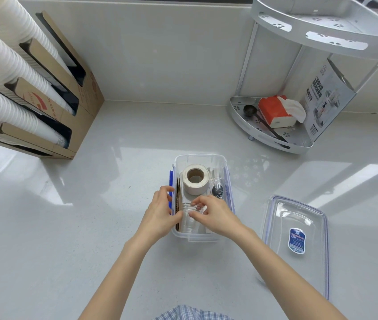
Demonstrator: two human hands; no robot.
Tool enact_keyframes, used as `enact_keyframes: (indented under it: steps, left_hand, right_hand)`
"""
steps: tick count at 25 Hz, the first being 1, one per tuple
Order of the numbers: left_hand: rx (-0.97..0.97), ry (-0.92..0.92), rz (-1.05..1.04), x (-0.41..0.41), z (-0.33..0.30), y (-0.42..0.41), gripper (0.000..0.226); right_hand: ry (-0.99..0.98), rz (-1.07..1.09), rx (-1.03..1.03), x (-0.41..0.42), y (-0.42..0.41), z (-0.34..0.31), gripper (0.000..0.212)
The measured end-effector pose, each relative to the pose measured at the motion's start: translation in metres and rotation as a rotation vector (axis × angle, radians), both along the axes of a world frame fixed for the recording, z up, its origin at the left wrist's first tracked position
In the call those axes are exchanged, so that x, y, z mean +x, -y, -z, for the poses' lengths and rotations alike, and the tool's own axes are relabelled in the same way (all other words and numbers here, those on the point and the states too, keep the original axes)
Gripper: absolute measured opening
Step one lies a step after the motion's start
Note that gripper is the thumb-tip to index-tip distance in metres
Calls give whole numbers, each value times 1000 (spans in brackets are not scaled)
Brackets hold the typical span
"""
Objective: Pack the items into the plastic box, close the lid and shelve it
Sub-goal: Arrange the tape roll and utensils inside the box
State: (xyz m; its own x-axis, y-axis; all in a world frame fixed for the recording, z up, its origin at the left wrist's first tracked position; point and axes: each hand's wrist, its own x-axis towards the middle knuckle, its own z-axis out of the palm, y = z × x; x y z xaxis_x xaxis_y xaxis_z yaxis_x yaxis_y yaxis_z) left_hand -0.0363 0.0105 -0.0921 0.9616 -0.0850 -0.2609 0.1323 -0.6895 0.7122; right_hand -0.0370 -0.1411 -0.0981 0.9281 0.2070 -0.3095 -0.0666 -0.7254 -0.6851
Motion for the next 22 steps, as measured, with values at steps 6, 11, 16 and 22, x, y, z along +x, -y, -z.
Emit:
enact_keyframes:
  steps: [6, 11, 16, 22]
  left_hand:
    - [40, 84, -55, 6, 1, -3, 46]
    - [135, 336, 18, 28, 0, 6, 32]
    - [387, 350, 281, 55, 5, 19, 34]
    - [492, 348, 363, 67, 13, 25, 24]
  right_hand:
    - [49, 46, 29, 8, 5, -5, 28]
    - [164, 148, -10, 28, 14, -12, 32]
    - [125, 14, -212, 39, 6, -11, 41]
    - [103, 47, -209, 50, 1, -9, 25]
